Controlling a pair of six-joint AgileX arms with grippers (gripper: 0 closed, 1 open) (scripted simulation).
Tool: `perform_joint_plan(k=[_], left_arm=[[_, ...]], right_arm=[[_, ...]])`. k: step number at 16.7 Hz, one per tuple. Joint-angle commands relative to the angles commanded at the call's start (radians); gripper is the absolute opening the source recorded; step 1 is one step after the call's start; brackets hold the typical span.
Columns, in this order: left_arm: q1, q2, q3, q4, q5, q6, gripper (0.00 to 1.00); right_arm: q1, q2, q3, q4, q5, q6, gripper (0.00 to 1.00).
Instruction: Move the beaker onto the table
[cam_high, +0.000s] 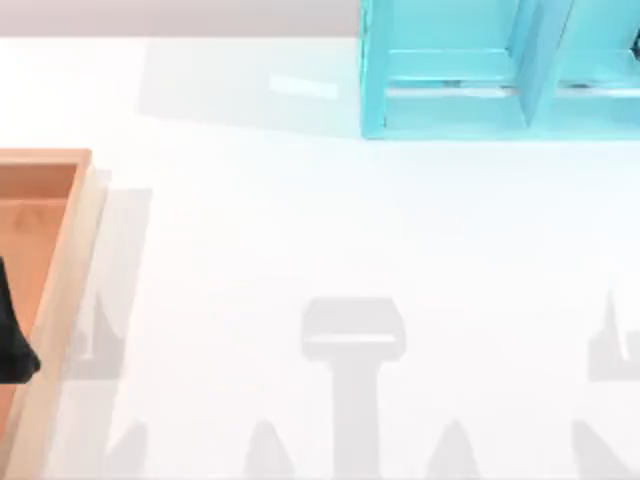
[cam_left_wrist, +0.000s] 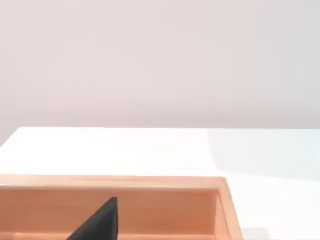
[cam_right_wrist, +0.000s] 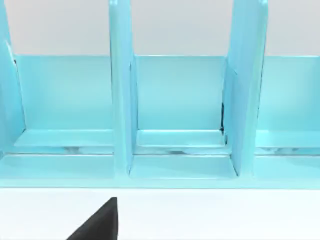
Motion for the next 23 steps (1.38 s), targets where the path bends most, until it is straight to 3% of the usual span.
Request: perform_joint_plan(k=[4, 7, 18, 23], left_arm=[[0.008, 0.034, 0.034, -0.034, 0.0, 0.01, 1.0], [0.037, 0.162, 0.157, -0.161, 0.001, 0.043, 1.0], [0.215, 1.111, 0.909, -0.985, -0.001, 0.233, 1.0], [0.275, 1.409, 1.152, -1.251, -0.003, 0.294, 1.0]], right_arm=[[0.0, 0.0, 0.0, 0.0, 0.0, 0.0, 1.0], [0.0, 0.0, 0.0, 0.0, 0.0, 0.0, 1.0], [0.0, 0.0, 0.0, 0.0, 0.0, 0.0, 1.0], [0.0, 0.0, 0.0, 0.0, 0.0, 0.0, 1.0]])
